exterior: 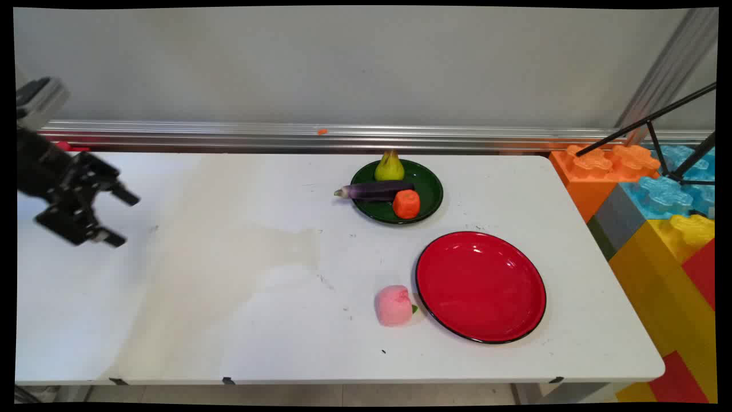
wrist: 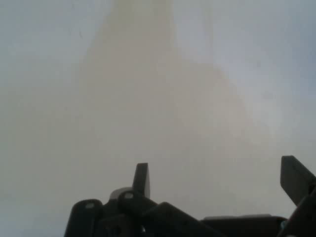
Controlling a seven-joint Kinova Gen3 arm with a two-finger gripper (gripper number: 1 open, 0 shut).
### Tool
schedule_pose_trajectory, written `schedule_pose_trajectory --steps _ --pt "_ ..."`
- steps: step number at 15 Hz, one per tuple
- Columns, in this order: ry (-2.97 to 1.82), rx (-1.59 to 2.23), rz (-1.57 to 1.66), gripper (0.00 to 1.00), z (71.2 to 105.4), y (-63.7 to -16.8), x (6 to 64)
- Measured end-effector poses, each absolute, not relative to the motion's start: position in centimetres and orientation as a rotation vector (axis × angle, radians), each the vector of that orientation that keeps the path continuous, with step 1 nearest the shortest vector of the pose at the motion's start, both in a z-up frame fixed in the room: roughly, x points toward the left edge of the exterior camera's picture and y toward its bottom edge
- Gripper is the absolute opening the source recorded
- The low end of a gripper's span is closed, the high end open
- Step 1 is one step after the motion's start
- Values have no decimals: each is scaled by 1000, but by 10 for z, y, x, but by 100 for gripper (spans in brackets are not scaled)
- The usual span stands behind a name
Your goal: Pick up the eggplant from the green plate
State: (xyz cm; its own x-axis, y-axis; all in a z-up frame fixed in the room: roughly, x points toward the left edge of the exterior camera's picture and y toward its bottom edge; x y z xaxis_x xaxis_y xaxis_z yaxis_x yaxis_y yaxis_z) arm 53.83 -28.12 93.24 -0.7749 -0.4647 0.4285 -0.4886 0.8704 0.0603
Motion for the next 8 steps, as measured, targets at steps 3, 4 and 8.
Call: schedule_pose_trajectory --steps 3,4,8 --pt "-2552 669 126 100 938 -306 520" --pt "-2535 662 144 100 939 -316 513" --pt "-2480 651 204 100 938 -356 492"
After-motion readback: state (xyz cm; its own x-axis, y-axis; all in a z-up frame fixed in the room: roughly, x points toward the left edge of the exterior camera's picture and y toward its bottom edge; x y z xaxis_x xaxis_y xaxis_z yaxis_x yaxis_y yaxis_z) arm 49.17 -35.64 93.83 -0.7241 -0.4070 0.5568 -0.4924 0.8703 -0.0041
